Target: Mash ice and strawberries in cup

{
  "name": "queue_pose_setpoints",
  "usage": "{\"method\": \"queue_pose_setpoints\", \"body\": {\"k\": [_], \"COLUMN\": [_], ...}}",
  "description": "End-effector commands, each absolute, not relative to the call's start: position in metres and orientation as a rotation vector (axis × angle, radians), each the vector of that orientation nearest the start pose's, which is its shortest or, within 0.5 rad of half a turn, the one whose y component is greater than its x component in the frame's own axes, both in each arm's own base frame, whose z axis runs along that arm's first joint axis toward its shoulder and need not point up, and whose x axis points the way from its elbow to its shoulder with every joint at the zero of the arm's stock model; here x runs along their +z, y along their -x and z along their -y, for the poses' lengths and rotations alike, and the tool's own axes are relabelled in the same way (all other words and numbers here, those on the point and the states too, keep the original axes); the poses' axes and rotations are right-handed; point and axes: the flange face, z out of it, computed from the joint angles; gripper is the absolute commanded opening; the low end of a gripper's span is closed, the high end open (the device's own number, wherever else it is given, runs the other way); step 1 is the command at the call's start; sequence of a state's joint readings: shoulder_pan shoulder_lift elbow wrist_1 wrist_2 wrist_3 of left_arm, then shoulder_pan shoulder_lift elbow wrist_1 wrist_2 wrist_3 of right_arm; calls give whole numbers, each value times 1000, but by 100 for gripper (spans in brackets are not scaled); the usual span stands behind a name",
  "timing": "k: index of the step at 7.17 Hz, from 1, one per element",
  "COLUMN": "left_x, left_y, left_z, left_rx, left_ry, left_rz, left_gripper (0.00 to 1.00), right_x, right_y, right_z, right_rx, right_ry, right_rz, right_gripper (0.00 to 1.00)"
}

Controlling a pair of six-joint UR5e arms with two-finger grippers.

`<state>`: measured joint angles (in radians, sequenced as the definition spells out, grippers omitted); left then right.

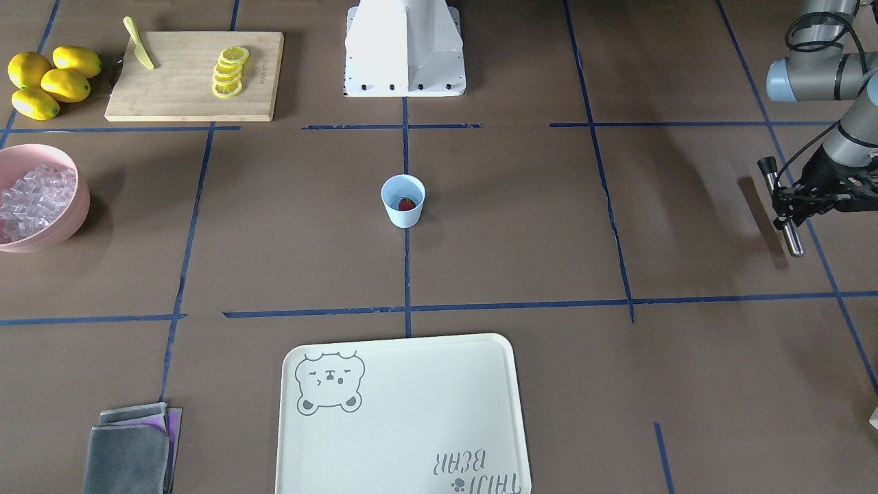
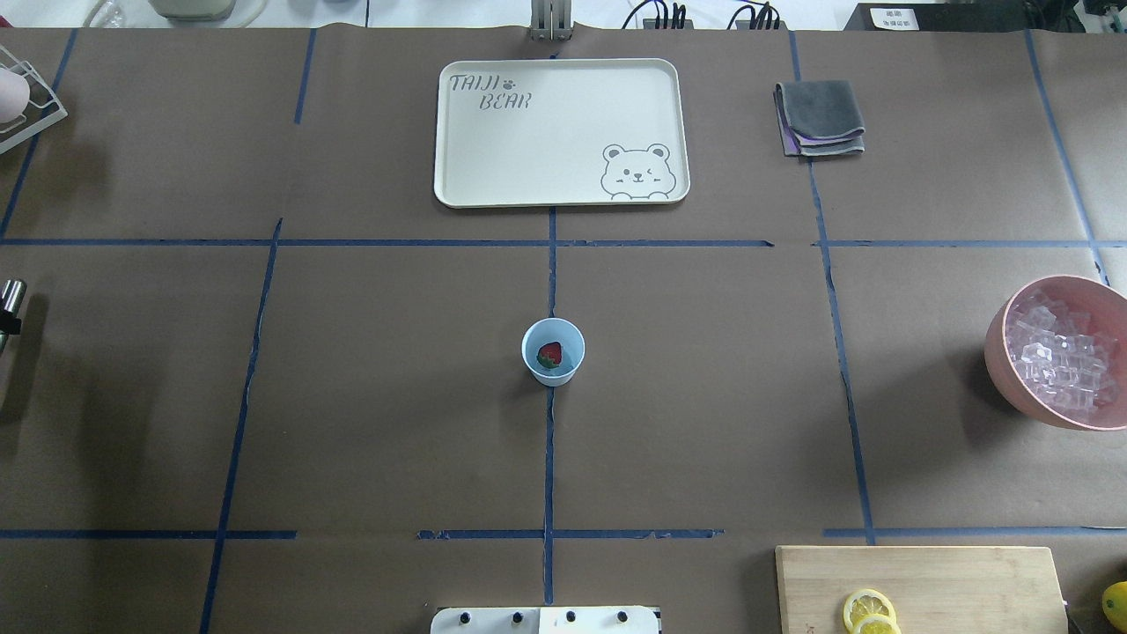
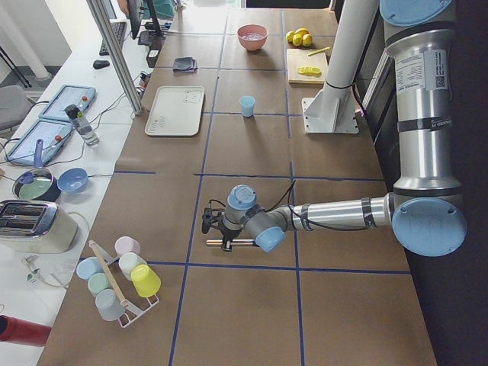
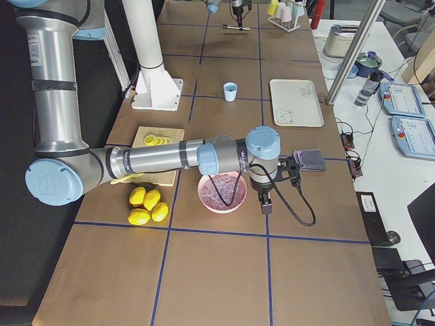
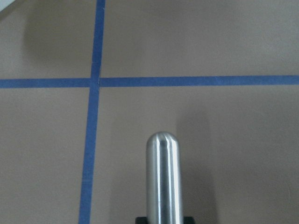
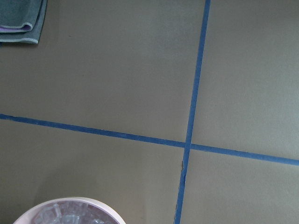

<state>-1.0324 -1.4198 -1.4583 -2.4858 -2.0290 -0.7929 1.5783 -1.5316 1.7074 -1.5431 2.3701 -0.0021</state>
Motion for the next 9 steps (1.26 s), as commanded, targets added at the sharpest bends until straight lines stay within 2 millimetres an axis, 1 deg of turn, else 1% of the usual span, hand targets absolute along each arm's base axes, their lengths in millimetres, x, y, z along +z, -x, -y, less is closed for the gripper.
{"method": "queue_pose_setpoints", "body": {"k": [1,3,4,5,6,7,9], "left_x": [711,713,714,716,717,714,709], "left_y": [-148,-147,-147,-146,-146,-144,-142], "left_z": [418,417,417,414,414,415,416], "left_rx": [-85,-83,-83,-41,-5,-7,-7], "left_ry": [-228,-225,-225,-236,-246,-256,-266], "left_rz": [-737,-734,-734,-728,-725,-726,-741], "left_gripper": [0,0,4,22,84,100,100], "right_x": [566,565,564,564,563,563,562], "right_y": [-66,-66,-66,-66,-66,-67,-67], "right_z": [514,514,514,514,514,514,515], "right_rx": [-76,-77,-78,-78,-78,-77,-77], "right_ry": [-197,-200,-201,-201,-202,-203,-205], "right_rz": [795,795,797,797,797,797,795], "right_gripper": [99,99,99,99,99,99,99]}}
